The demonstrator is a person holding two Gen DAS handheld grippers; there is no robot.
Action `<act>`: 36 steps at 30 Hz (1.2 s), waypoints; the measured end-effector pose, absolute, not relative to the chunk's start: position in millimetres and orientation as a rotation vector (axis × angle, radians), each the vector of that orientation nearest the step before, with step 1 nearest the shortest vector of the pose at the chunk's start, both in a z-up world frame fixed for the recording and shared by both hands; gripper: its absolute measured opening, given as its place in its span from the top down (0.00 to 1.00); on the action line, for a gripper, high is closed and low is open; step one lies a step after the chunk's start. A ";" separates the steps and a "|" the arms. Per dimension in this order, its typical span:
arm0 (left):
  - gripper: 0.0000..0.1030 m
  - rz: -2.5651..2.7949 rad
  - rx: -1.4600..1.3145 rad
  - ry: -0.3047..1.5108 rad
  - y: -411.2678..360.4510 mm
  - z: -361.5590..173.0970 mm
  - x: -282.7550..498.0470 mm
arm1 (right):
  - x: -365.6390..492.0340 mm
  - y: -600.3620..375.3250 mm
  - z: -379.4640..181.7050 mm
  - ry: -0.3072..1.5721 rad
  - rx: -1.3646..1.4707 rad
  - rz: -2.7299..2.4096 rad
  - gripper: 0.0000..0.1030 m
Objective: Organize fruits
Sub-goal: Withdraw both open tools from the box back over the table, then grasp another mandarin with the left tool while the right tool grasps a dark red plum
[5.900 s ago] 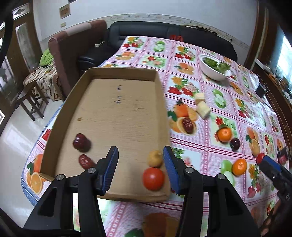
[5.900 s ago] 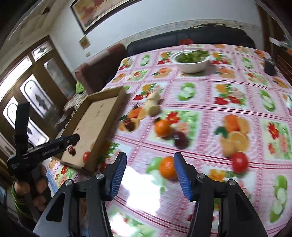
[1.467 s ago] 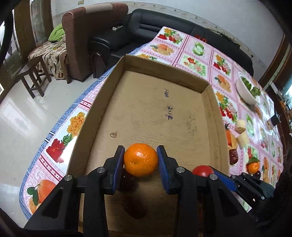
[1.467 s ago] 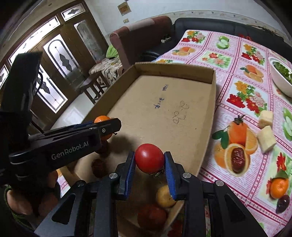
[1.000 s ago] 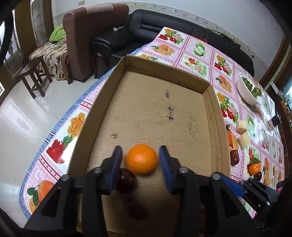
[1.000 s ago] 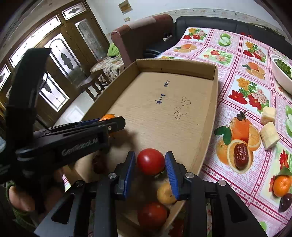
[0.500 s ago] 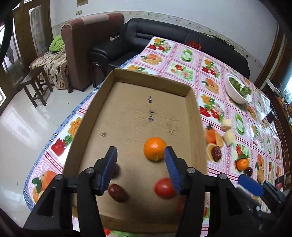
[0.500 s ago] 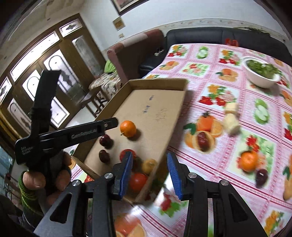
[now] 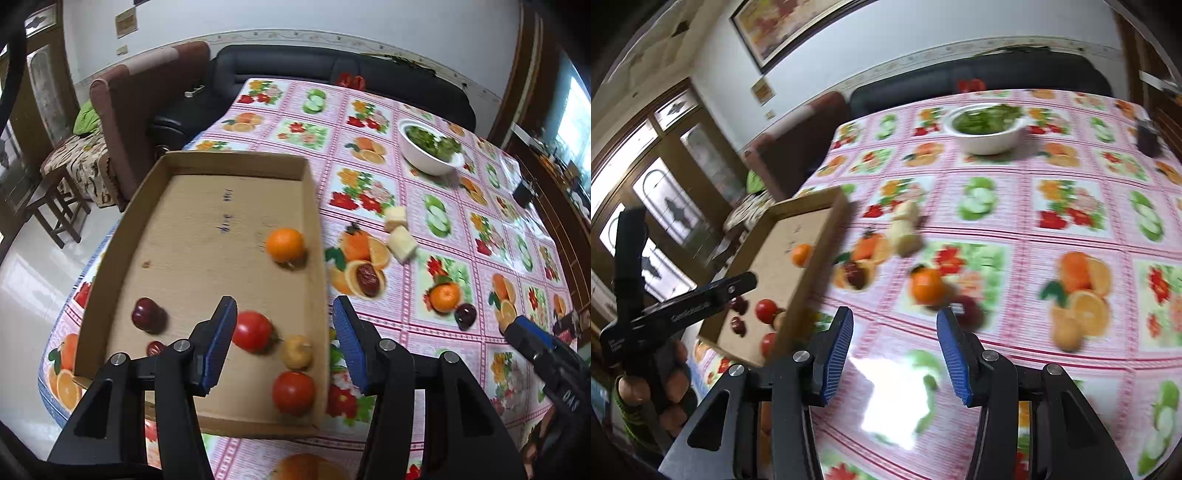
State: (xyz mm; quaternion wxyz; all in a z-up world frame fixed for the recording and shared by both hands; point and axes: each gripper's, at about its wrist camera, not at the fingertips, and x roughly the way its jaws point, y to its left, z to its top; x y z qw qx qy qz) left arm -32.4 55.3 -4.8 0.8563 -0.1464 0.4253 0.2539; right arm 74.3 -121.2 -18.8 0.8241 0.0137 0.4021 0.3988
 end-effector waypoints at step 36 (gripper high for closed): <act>0.49 0.214 -0.427 1.007 -13.1 -43.5 69.2 | 105.3 -103.9 -64.4 0.877 -0.140 0.799 0.54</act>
